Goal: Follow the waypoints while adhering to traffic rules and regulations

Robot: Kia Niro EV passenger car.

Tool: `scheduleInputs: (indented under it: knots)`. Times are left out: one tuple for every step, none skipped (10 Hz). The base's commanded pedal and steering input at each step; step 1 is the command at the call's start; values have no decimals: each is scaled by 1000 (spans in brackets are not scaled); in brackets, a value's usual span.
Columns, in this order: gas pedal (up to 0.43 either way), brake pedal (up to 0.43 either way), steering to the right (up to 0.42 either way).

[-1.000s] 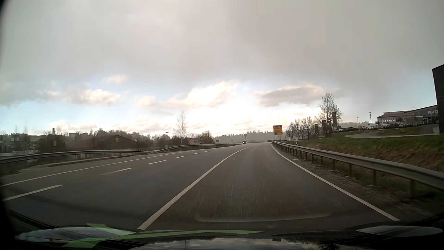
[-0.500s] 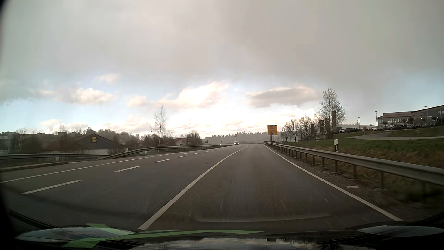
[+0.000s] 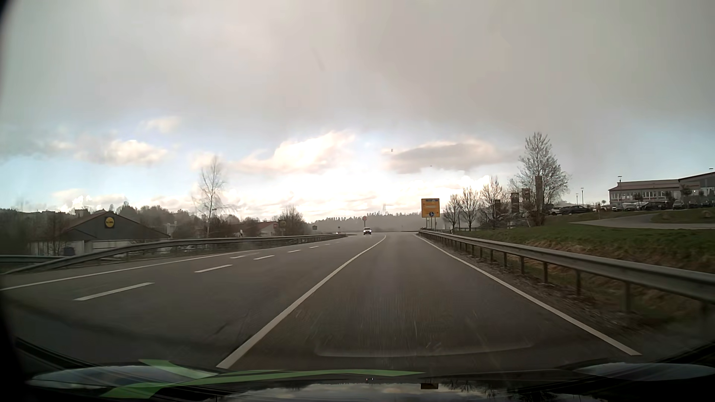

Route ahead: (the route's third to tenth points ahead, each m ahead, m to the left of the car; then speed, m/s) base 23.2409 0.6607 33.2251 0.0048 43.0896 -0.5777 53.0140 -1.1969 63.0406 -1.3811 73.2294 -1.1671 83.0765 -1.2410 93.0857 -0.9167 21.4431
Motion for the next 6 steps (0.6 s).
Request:
scheduleInputs:
  knots:
    - [157,0,12]
    - [157,0,12]
    - [157,0,11]
    - [157,0,12]
    - [157,0,11]
    - [157,0,11]
